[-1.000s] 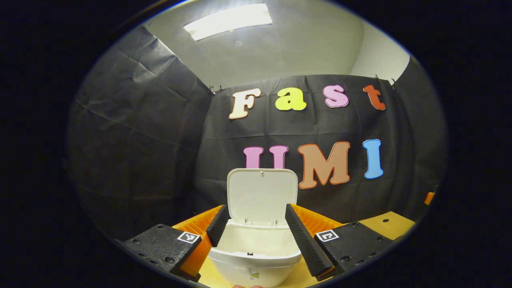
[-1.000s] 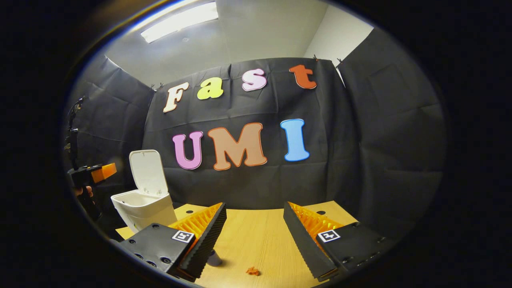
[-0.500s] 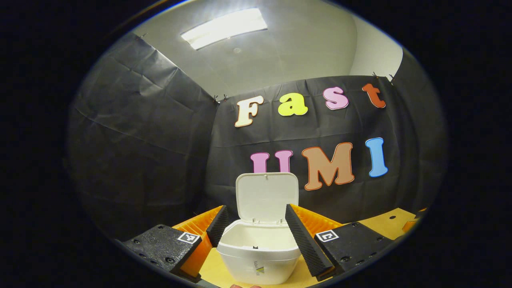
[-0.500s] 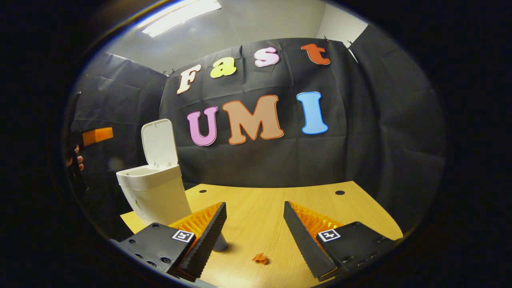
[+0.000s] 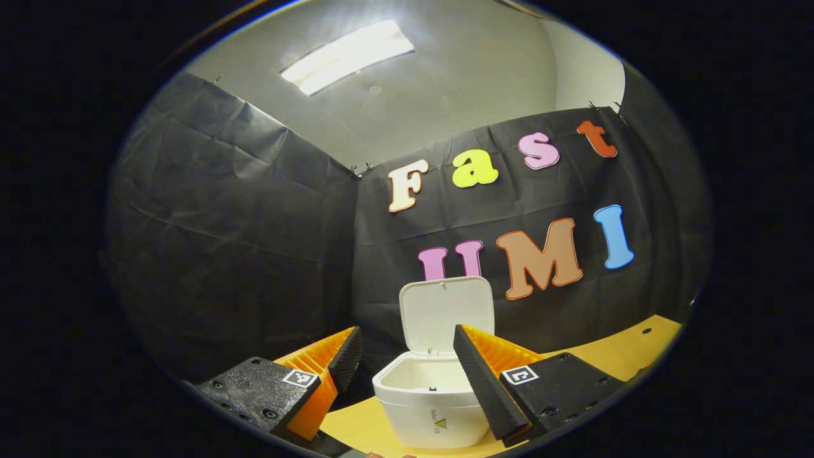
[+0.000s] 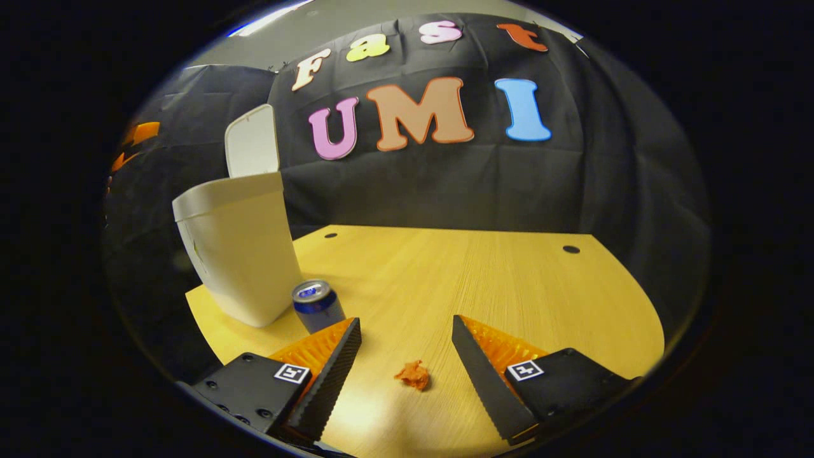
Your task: Press the lid of the desktop garbage bin to open it, pick up the crumpled paper on the desktop and throw it into the bin, then pick up the pop can on the desktop and drop it into the bin, and finally close the garbage bin lid.
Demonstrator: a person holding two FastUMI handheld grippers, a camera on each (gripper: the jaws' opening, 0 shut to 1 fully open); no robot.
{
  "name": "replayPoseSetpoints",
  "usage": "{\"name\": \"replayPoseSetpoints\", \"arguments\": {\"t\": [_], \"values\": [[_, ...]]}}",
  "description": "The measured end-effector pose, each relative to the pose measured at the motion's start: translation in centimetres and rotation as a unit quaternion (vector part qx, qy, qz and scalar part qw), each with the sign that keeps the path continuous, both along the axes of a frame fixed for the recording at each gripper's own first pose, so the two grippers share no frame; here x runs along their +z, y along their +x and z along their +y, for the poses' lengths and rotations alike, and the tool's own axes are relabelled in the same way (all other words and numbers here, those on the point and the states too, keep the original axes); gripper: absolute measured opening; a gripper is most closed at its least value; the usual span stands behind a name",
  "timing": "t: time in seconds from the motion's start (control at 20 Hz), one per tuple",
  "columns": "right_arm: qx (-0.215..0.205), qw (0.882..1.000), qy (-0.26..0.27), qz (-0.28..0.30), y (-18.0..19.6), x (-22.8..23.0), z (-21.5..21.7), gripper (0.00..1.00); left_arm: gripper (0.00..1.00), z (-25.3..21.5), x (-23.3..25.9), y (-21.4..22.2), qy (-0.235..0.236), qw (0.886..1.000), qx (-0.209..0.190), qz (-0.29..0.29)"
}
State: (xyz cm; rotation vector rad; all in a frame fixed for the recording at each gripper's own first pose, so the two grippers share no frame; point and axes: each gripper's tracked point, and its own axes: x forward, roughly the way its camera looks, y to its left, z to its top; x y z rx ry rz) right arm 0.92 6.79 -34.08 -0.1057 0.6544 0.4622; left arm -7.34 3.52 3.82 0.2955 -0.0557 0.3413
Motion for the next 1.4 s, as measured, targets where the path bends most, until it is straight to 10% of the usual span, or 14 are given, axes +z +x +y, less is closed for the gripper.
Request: {"name": "replayPoseSetpoints", "arguments": {"t": [0.55, 0.95, 1.4], "values": [[0.027, 0.988, -0.069, 0.138, -0.7, -8.2, -0.2, 0.96, 0.92, 1.3, -0.7, -0.9, -0.003, 0.999, 0.035, 0.004], [0.02, 0.98, -0.08, 0.182, -1.0, -9.4, -1.0, 0.39, 0.89, 1.9, -1.3, -1.5, -0.014, 0.999, 0.044, 0.009], [0.057, 0.994, -0.022, 0.091, 0.7, 2.8, 3.6, 0.33, 0.89, 3.3, -3.1, -1.7, -0.038, 0.998, 0.046, 0.024]]}}
